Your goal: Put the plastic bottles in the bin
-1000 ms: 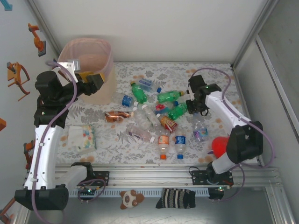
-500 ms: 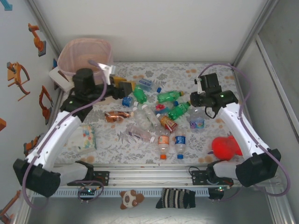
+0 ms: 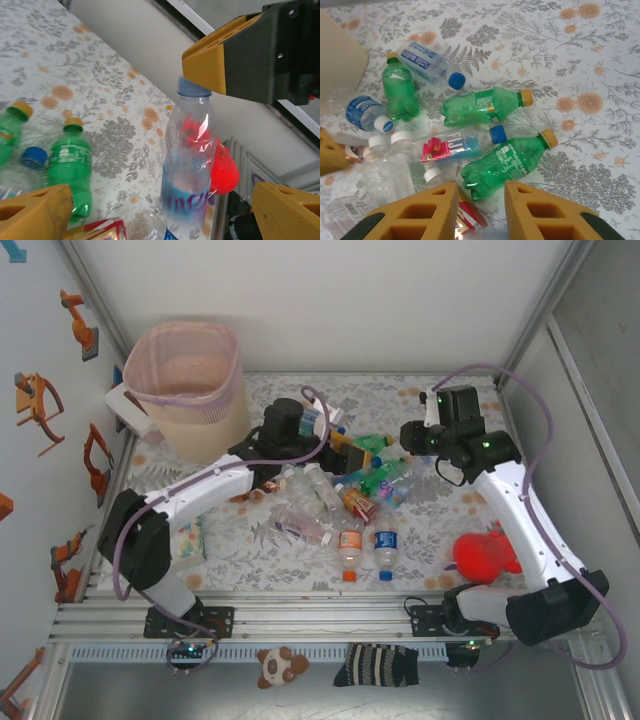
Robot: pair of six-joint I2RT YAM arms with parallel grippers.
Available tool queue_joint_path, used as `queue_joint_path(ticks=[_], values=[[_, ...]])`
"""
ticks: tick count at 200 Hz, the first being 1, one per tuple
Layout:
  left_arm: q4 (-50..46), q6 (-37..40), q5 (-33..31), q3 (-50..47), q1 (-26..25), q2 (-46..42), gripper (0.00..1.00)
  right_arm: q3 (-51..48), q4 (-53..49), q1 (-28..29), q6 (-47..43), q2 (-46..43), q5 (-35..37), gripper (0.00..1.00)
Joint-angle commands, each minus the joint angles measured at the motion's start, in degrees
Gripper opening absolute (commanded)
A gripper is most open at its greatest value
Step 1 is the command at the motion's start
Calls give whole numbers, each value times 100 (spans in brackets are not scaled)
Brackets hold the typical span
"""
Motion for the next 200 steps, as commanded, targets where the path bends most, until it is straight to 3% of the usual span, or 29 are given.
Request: queue_joint_path(ticks=[1, 31, 89, 135, 177, 200], values=[[587, -360, 335, 381, -209, 325, 92, 188, 134, -25, 232, -129, -194, 29], [581, -419, 453, 660, -474, 784, 92, 172, 132, -24, 260, -149, -191, 29], [169, -216, 127, 735, -479, 854, 92, -333, -226, -35, 319, -177, 443, 26], [-76, -87, -86, 731, -466, 799, 90, -838, -421, -132, 483, -218, 879, 36], [-107, -83, -111, 629, -402, 710, 90, -1076, -425, -841, 444, -107, 1124, 51], [-120, -80, -111, 571, -374, 625, 89, -1230, -387, -1604, 306, -56, 1292, 56]])
